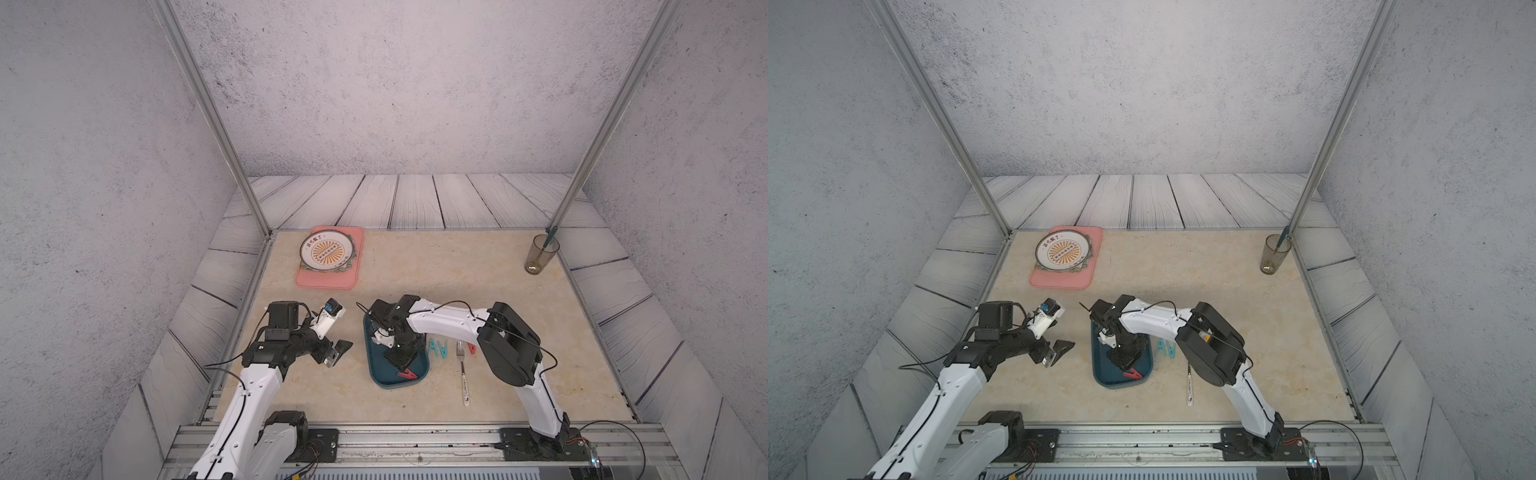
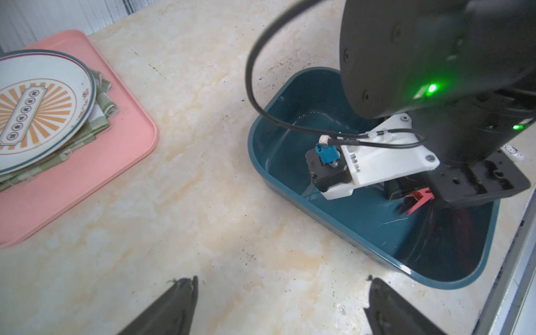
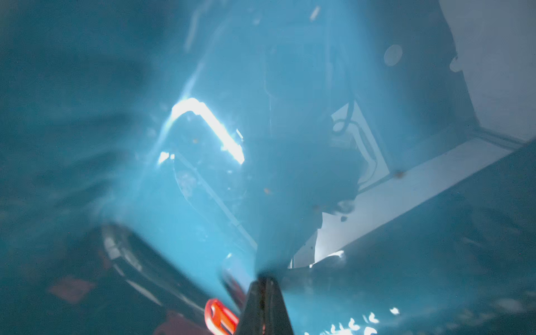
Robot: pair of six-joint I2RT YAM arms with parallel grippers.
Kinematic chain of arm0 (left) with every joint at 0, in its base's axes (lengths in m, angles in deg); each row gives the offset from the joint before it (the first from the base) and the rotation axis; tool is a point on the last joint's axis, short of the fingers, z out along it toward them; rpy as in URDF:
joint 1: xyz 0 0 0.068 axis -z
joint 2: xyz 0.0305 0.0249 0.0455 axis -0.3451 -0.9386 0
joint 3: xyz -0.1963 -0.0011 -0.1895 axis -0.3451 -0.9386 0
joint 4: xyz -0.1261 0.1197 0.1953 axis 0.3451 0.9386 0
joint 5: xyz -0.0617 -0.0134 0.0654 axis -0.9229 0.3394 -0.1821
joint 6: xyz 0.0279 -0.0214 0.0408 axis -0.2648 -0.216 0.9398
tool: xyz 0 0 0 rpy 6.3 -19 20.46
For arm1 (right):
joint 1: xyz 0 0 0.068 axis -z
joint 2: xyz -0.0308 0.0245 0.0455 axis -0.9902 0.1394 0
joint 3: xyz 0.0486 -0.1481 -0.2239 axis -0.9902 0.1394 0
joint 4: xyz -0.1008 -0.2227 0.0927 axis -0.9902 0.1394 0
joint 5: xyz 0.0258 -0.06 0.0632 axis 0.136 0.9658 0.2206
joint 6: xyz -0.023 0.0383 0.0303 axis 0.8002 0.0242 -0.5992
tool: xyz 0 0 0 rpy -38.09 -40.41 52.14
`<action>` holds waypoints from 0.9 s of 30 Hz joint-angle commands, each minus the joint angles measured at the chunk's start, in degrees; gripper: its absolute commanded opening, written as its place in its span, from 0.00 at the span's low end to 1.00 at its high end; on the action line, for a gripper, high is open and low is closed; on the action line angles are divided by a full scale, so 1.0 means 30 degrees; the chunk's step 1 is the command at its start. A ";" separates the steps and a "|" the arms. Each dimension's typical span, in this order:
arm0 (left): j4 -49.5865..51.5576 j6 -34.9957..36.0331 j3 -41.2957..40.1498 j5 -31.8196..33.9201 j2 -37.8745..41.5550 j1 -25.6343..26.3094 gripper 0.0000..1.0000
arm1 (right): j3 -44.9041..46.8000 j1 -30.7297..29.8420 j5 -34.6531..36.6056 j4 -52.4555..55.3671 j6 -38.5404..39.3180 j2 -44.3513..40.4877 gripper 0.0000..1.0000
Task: Take the clothespins out of the storage box
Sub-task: Pick up the clothespin from the storage box, then place the clothespin at the center of the board.
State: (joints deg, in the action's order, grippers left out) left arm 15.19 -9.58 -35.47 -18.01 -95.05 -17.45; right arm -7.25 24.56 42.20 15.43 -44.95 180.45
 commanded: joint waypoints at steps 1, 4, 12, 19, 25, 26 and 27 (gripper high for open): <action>0.0263 -0.0164 -0.0324 0.0015 0.0446 -0.0016 0.96 | -0.0839 0.0924 0.0634 0.0577 -0.0341 -0.2035 0.00; 0.0134 -0.0271 -0.0501 0.0015 0.0676 -0.0003 0.96 | -0.0931 0.2017 0.0700 0.0654 -0.1389 -0.3027 0.00; -0.0703 -0.1622 -0.1121 0.0879 0.0984 0.0107 0.96 | 0.3194 0.5814 0.2155 -0.0905 -0.6304 -0.7318 0.00; -0.0877 -0.2828 -0.1682 0.2227 0.1973 0.0090 0.96 | 0.7464 0.7745 0.6309 -0.0174 -1.0956 -1.0713 0.00; -0.0676 -0.2761 -0.1908 0.2330 0.3035 0.0086 0.96 | 0.9513 1.0202 0.7714 0.0172 -1.0937 -1.1220 0.00; -0.0584 -0.2663 -0.1899 0.2357 0.3066 0.0080 0.97 | 0.9693 1.0679 0.7194 -0.0139 -1.0376 -1.1030 0.00; -0.0516 -0.2569 -0.1870 0.2423 0.3095 0.0084 0.96 | 0.9897 1.1206 0.6422 -0.0638 -0.9544 -1.0761 0.00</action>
State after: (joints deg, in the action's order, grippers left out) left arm 13.00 -17.34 -40.58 -11.32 -86.30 -17.38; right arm 21.16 55.62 61.59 14.60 -75.64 148.65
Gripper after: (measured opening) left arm 0.965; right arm 0.045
